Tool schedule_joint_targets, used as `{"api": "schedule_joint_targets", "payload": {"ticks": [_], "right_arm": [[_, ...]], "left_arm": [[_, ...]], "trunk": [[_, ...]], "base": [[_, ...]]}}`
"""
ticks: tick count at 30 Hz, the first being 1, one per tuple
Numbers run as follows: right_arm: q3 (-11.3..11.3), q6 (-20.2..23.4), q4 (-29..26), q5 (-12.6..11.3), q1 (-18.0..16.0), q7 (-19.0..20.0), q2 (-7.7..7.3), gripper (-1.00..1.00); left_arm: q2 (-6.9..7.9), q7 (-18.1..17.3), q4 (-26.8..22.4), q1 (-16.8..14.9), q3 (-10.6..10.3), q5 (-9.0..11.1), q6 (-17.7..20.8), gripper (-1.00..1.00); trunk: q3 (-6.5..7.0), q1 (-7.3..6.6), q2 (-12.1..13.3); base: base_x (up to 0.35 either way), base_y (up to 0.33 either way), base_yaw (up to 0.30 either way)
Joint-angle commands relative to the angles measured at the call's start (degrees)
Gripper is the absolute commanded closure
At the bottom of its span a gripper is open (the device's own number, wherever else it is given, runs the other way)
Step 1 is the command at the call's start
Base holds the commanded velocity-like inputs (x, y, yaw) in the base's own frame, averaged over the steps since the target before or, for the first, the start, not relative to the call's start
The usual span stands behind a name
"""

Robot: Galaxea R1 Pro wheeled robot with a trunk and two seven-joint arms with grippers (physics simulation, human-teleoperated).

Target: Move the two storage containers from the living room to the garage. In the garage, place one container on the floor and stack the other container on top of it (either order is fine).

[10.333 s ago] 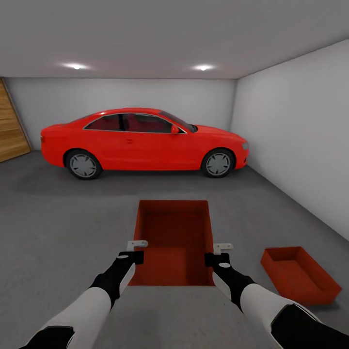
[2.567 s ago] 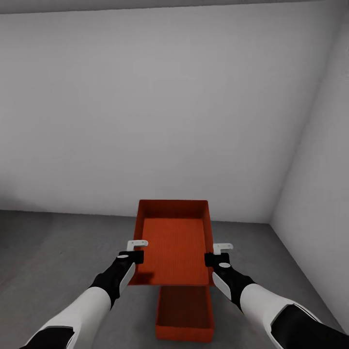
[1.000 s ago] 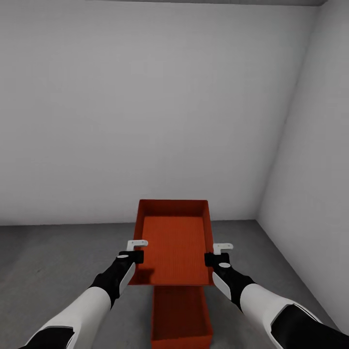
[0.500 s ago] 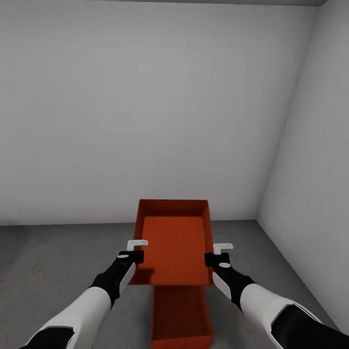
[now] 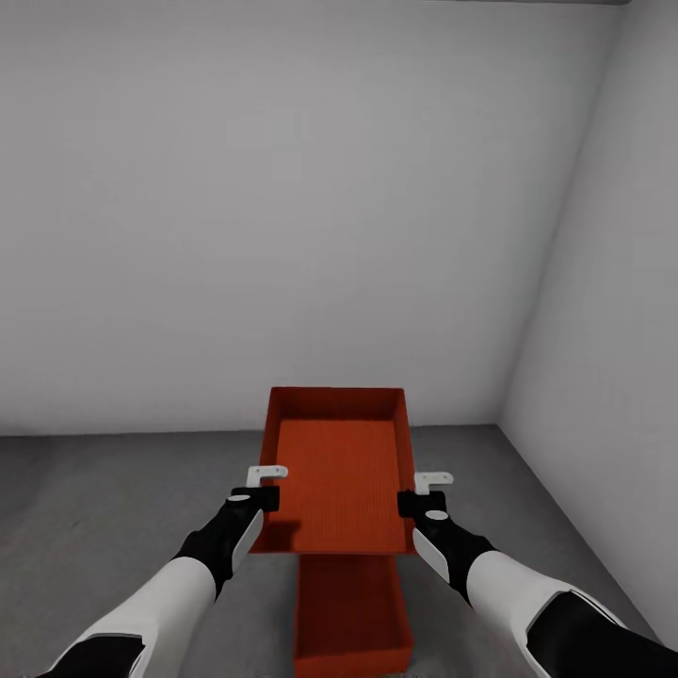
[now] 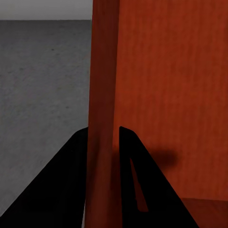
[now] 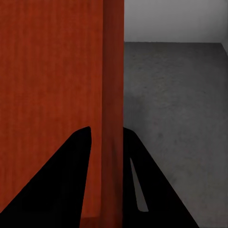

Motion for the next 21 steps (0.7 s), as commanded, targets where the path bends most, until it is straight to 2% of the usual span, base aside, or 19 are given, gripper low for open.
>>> {"api": "schedule_joint_targets", "payload": {"ticks": [1,21], "right_arm": [[-0.67,-1.69,-0.15,0.31,-0.12,-0.01,-0.02,1.0],[-0.66,-1.69,-0.15,0.32,-0.12,-0.01,-0.02,1.0]], "left_arm": [[2.6,0.38,0.47,0.01,-0.29,-0.33,0.39,1.0],[2.6,0.38,0.55,0.01,-0.3,-0.36,0.39,1.0]], "trunk": [[-0.22,0.03,-0.15],[-2.07,0.03,-0.15]], "base": [[0.0,0.0,0.0],[0.0,0.0,0.0]]}}
